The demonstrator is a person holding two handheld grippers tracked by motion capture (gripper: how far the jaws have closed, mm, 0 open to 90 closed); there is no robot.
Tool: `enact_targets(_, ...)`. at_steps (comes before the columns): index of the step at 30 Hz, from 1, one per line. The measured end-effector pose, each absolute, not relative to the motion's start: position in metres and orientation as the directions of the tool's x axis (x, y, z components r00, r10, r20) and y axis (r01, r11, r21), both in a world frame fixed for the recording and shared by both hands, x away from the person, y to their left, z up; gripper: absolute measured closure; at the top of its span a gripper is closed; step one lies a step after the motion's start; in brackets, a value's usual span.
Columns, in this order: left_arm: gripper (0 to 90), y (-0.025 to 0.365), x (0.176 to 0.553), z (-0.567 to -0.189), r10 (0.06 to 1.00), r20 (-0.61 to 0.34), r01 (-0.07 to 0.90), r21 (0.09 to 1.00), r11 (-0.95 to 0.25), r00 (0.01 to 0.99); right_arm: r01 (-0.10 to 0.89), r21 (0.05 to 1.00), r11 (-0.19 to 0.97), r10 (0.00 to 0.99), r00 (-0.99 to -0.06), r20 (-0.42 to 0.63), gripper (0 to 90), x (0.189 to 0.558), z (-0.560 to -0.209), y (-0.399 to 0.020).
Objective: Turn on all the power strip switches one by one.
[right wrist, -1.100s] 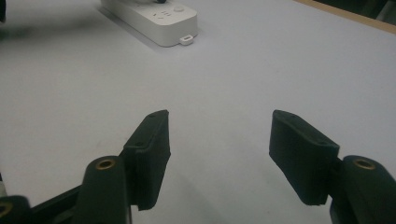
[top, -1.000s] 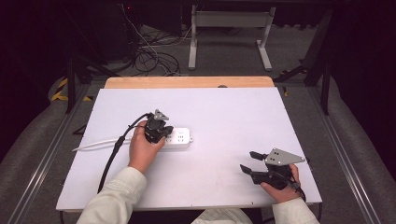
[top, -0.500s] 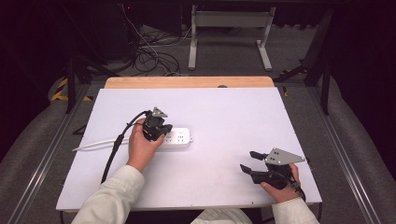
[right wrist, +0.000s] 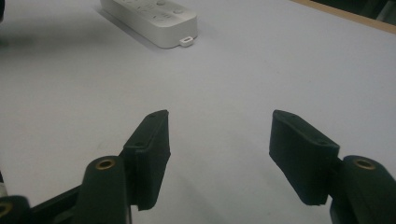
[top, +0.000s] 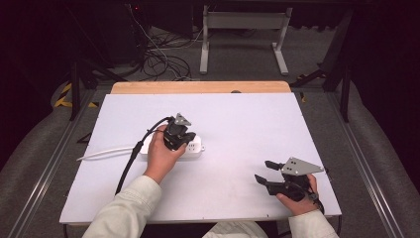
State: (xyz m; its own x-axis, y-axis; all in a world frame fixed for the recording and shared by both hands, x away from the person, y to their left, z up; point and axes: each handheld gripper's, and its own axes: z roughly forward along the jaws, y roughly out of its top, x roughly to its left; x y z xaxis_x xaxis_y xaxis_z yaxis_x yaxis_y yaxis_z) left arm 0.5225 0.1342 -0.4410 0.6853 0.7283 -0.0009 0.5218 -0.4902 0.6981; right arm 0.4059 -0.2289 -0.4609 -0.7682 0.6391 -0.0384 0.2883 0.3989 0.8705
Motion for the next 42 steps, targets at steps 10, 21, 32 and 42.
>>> enact_targets(10,89.8,0.134,0.527,-0.447,0.741,0.011,0.536,0.683,-0.496,0.672,0.287,0.872,0.397,0.640,-0.767,-0.038,38.7,0.406,-0.461,-0.229)
enact_targets(21,89.8,0.133,0.529,-0.452,0.748,0.028,0.534,0.683,-0.498,0.663,0.287,0.871,0.400,0.641,-0.767,-0.042,38.7,0.405,-0.461,-0.230)
enact_targets(32,89.9,0.135,0.529,-0.454,0.747,0.029,0.530,0.686,-0.498,0.665,0.284,0.871,0.401,0.639,-0.768,-0.044,38.8,0.405,-0.461,-0.229)
enact_targets(42,90.0,0.135,0.529,-0.456,0.743,0.031,0.528,0.684,-0.503,0.668,0.285,0.868,0.406,0.637,-0.769,-0.046,38.7,0.405,-0.461,-0.229)
